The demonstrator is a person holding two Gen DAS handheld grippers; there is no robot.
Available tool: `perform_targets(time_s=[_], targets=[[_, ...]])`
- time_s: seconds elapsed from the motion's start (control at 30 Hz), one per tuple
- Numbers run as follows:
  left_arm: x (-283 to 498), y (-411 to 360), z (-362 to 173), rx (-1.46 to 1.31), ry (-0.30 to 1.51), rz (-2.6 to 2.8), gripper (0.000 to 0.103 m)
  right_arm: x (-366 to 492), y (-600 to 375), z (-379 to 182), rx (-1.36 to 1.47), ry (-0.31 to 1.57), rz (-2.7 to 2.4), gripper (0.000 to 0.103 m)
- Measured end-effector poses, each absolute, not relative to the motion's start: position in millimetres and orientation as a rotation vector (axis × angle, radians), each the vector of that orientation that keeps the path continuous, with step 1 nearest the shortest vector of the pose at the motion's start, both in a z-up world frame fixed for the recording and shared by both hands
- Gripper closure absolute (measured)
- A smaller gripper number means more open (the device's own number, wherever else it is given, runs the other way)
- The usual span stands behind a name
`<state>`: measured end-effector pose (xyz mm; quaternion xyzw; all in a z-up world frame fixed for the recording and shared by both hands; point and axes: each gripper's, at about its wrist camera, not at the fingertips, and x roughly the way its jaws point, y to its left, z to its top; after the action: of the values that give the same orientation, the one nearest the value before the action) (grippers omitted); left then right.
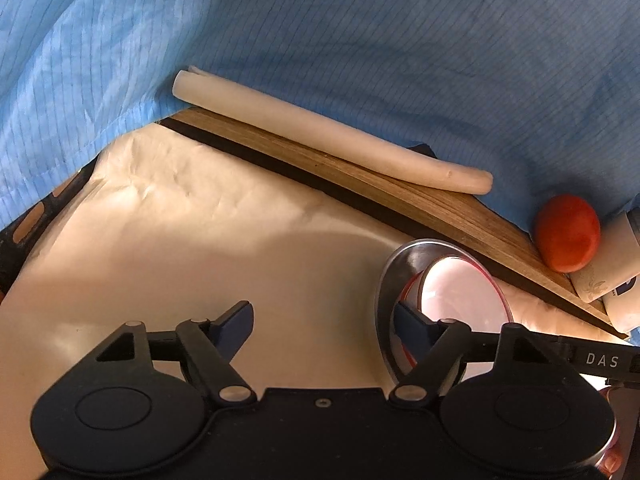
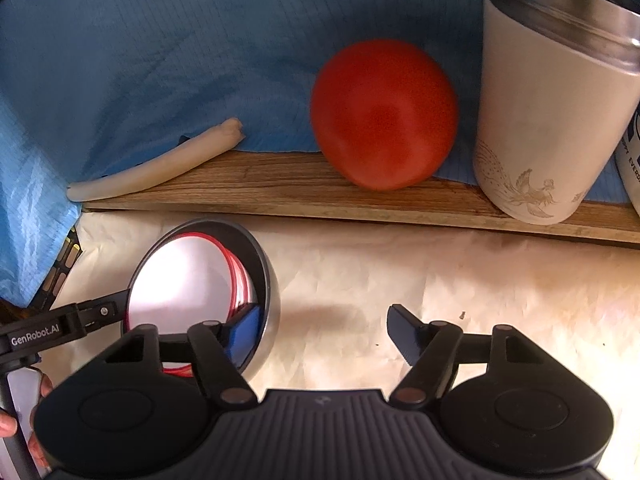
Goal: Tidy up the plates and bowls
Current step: 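Close both grippers on opposite sides of the steel bowl's rim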
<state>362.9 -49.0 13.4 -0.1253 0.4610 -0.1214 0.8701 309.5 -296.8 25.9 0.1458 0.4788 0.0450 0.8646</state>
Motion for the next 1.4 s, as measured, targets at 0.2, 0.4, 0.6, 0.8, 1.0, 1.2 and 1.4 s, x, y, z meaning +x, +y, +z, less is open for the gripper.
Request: perform_targets(time_s=[0.2, 0.4, 0.6, 0.8, 1.0, 1.2, 1.4], targets=[[363.5, -48.7, 11.8, -0.283, 0.965, -0.253, 0.025, 312.0, -293.8, 24.8, 0.333, 1.001, 0.119, 0.046], [360.9, -50.2, 14.5, -0.307, 0.962, -0.26, 0.037, 313.2, -283.8, 29.3, 0.331, 1.003, 0.135, 0.065], [358.3, -54.8, 18.6, -0.313, 0.949, -0.293, 0.06, 315.2, -282.7, 30.2, 0.356, 1.012, 0.145, 0.076], [357.7, -62.5, 24.2, -0.289, 0.942, -0.319, 0.078, 320.6, -278.5, 32.7, 0.333, 1.045, 0.134, 0.076], [358.8, -64.1, 26.4, -0.276, 0.952, -0.314, 0.083, 328.2, -269.3, 29.7, 0.313, 1.072, 0.116, 0.076], [360.0, -62.8, 23.3, -0.255, 0.975, -0.318, 0.087, 329.8, -272.6, 23.9, 0.332, 1.088, 0.131, 0.075], [364.6, -66.6, 19.0, -0.247, 0.995, -0.322, 0.087, 333.0, -272.8, 21.9, 0.328, 1.1, 0.132, 0.072]])
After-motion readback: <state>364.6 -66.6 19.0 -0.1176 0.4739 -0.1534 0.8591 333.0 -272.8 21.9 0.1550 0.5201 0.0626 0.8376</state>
